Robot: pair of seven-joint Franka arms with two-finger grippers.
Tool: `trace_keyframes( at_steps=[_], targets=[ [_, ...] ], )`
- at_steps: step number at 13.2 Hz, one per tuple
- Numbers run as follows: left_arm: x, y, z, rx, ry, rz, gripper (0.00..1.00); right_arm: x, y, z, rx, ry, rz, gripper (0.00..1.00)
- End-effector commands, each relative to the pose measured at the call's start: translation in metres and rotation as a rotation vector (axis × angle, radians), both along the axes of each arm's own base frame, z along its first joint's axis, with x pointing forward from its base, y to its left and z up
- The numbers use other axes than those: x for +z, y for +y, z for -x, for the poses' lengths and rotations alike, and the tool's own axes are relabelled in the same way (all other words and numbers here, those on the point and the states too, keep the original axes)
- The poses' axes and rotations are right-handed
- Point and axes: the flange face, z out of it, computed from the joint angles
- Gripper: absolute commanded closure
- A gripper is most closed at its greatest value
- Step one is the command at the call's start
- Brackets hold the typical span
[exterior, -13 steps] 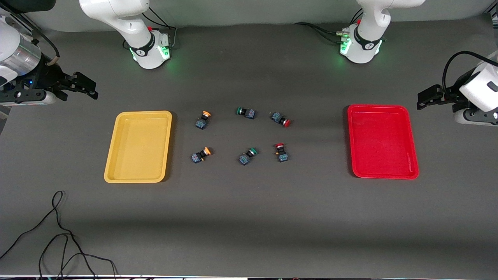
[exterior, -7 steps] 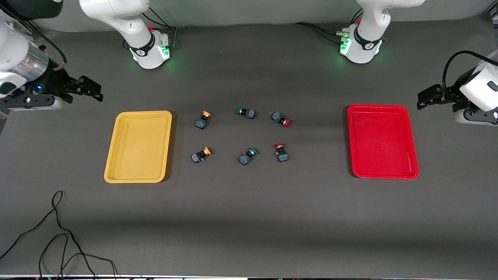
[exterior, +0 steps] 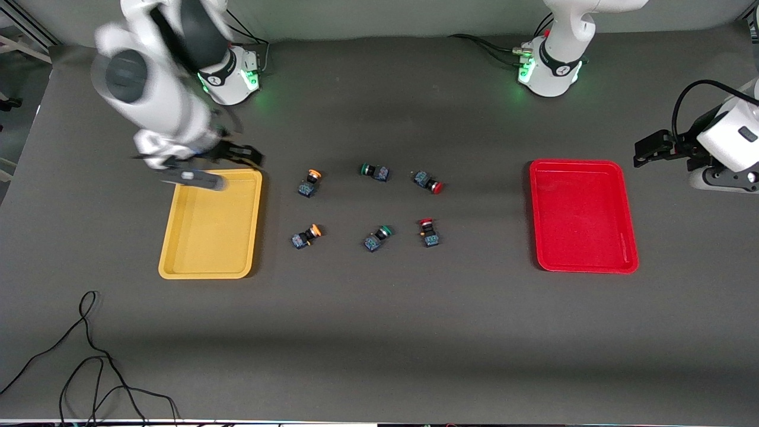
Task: Place red and yellow buttons in trays
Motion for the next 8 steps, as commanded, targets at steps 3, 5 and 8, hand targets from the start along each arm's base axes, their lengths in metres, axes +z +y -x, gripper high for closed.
trace_keyframes(
  at_steps=[3,5,8],
  targets=[
    [-0.026,-0.031,0.016,0.033,0.006,-0.015,0.00,-0.117,0.026,0.016,-0.088,0.008,-0.005,0.00],
    [-0.045,-0.077,0.034,0.088,-0.007,-0.027,0.00,-0.159,0.024,0.024,-0.092,0.010,-0.013,0.00],
    [-0.067,-0.162,0.059,0.228,-0.019,-0.060,0.00,-0.205,0.043,0.031,-0.157,0.020,-0.017,0.00]
  ],
)
